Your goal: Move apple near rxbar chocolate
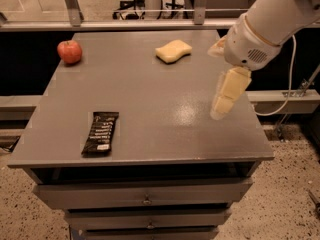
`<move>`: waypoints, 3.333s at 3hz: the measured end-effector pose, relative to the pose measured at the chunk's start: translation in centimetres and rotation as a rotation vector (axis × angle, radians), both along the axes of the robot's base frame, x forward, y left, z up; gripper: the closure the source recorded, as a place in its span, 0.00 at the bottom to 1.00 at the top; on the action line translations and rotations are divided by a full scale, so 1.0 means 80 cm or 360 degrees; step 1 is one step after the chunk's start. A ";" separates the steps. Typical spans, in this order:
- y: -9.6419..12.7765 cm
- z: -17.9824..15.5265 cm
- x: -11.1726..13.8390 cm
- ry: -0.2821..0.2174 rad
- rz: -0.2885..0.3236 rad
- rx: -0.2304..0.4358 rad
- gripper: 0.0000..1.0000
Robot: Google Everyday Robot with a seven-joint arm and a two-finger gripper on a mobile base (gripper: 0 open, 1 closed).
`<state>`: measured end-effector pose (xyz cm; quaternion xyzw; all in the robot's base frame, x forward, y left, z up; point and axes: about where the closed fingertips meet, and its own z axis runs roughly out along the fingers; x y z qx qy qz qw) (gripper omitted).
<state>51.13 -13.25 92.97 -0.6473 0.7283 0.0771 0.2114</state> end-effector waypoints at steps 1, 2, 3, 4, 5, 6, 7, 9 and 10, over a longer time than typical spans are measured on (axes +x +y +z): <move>0.070 0.002 0.054 -0.0091 0.0068 0.0141 0.00; 0.070 0.002 0.054 -0.0091 0.0068 0.0141 0.00; 0.085 0.002 0.067 -0.0094 0.0067 0.0233 0.00; 0.128 0.006 0.115 -0.0146 0.0059 0.0418 0.00; 0.177 0.016 0.173 -0.0225 0.0063 0.0574 0.00; 0.236 0.019 0.242 -0.0272 -0.0004 0.0726 0.00; 0.246 0.017 0.245 -0.0276 0.0016 0.0731 0.00; 0.337 -0.015 0.277 -0.0225 0.0045 0.0882 0.00; 0.391 -0.030 0.291 -0.0195 0.0070 0.0945 0.00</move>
Offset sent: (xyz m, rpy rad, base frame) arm 0.0324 0.0439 -0.0001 0.0691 -0.0370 0.0373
